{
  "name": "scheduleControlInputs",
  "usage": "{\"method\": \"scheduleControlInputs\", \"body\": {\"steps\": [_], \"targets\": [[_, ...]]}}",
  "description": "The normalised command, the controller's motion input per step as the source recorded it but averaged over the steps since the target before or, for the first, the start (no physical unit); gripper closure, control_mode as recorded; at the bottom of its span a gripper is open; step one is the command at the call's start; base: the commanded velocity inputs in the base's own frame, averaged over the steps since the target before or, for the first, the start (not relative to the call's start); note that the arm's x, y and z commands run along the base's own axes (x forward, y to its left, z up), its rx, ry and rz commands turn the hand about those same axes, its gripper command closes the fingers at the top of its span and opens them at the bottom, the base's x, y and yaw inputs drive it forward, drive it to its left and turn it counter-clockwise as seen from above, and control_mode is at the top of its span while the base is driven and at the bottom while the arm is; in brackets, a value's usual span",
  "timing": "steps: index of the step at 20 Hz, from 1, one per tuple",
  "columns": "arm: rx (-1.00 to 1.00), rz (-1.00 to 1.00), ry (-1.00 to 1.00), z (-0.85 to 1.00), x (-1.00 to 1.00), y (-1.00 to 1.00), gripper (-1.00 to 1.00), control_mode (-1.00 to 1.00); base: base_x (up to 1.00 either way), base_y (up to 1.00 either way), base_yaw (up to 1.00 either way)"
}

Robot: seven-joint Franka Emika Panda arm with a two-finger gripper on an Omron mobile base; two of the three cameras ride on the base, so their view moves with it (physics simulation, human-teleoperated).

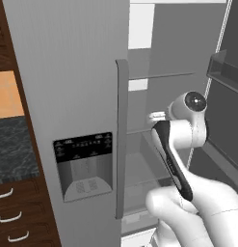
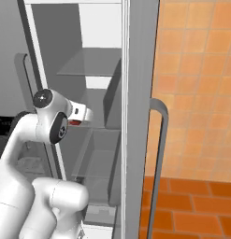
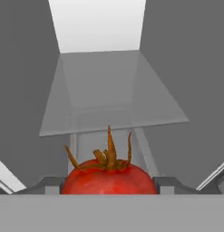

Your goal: Place one tomato and one steak in each tupperware on the nearby counter, to pack two identical lunches.

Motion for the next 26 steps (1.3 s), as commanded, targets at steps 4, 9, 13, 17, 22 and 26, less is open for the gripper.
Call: {"method": "scheduleControlInputs", "body": {"steps": [4, 9, 13, 17, 22, 26], "targets": [[0.0, 0.0, 0.0, 0.0, 0.0, 0.0, 1.0, 1.0, -0.93, 0.91, 0.12], [0.0, 0.0, 0.0, 0.0, 0.0, 0.0, 1.0, 1.0, -0.24, 1.0, 0.05], [0.0, 0.0, 0.0, 0.0, 0.0, 0.0, 1.0, 1.0, 0.01, 1.0, 0.0], [0.0, 0.0, 0.0, 0.0, 0.0, 0.0, 1.0, 1.0, 0.03, 1.0, 0.0], [0.0, 0.0, 0.0, 0.0, 0.0, 0.0, 1.0, 1.0, 0.05, 1.0, 0.0], [0.0, 0.0, 0.0, 0.0, 0.0, 0.0, 1.0, 1.0, 0.11, 1.0, 0.0]]}}
